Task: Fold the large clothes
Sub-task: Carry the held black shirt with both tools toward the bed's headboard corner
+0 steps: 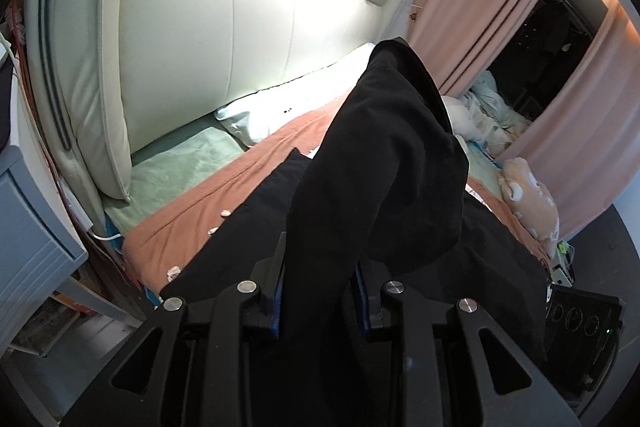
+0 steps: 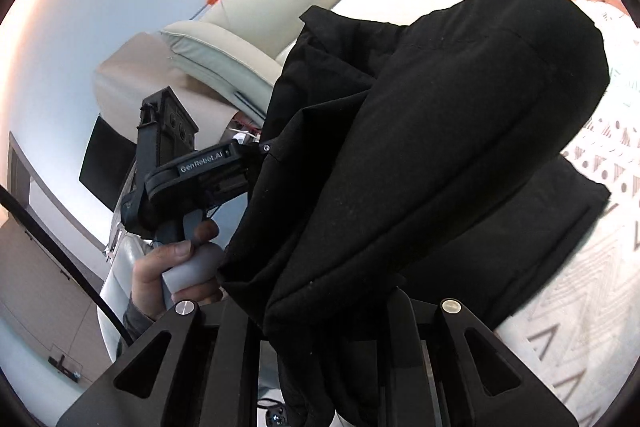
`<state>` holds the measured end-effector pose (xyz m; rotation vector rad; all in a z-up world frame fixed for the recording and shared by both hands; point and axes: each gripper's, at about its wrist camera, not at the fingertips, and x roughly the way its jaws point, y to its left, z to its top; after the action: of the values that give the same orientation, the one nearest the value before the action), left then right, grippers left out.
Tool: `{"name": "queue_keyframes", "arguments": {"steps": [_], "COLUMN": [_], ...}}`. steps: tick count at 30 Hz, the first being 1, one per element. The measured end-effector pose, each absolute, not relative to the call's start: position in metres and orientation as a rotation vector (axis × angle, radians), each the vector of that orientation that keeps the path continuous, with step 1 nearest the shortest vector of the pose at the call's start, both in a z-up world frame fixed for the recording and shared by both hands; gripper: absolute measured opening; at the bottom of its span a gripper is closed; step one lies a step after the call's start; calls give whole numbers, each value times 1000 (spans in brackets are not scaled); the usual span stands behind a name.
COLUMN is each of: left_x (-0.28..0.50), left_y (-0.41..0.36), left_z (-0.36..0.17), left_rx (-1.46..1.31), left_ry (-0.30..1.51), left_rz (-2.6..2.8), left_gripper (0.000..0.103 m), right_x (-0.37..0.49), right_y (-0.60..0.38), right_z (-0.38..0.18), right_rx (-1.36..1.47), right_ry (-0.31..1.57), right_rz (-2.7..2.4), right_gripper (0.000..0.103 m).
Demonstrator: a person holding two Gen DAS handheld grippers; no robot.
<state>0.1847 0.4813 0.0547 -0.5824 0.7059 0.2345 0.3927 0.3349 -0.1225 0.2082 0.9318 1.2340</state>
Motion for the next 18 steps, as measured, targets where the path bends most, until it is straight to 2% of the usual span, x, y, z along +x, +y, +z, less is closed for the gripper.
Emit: {"name": "queue_keyframes", "arguments": {"steps": [5, 18], "left_x": [211, 315], "left_y": [492, 531], "left_z": [41, -43], "left_rx": [-585, -595], "left_ry": [756, 875], "left_rz": [260, 287], "left_gripper": [27, 27], "right_x": [423, 530], "right_y": [357, 362], "right_z": [-156, -228], "right_rx": [246, 273], "right_ry": [982, 1065], "right_rz": [1227, 1152], "right_gripper": [13, 13]}}
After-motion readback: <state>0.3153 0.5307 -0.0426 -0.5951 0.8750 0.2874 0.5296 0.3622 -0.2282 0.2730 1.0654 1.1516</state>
